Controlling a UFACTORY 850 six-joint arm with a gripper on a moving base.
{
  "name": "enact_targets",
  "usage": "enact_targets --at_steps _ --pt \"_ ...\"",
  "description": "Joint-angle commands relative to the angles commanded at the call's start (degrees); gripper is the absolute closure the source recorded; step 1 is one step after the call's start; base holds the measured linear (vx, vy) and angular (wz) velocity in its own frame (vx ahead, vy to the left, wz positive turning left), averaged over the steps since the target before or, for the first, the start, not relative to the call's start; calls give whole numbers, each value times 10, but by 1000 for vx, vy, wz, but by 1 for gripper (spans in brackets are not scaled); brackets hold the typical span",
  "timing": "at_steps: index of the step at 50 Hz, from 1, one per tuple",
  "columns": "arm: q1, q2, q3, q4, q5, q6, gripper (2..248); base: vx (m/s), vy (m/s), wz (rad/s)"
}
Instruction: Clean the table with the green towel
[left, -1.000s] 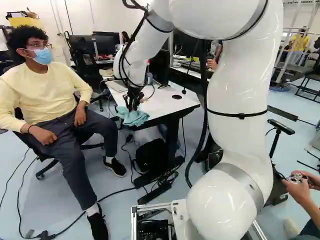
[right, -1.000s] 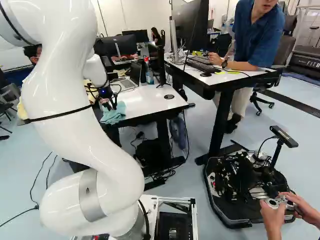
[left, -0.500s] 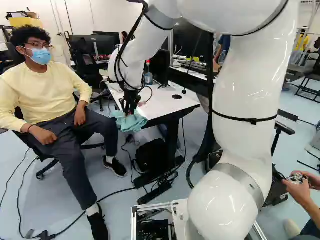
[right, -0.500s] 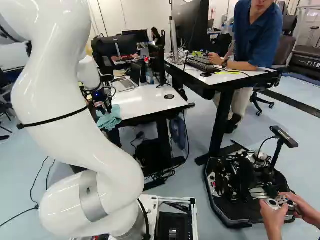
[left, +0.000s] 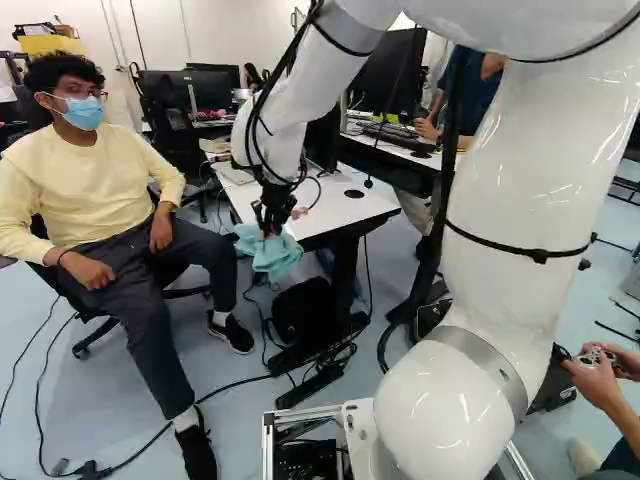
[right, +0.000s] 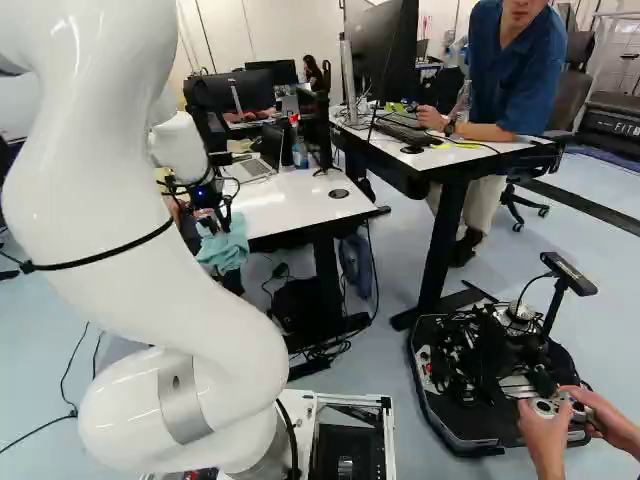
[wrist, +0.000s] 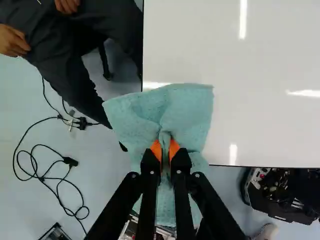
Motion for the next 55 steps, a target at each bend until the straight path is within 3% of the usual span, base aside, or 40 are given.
enact_targets --at_steps 15,29,44,55 --pt "-35 -10 -12 0 0 0 211 0 0 0" --pt "-54 -38 -45 0 0 0 211 0 0 0" --pt "-64 -73 -87 0 0 0 211 0 0 0" --pt "-54 -98 -118 0 0 0 211 0 0 0"
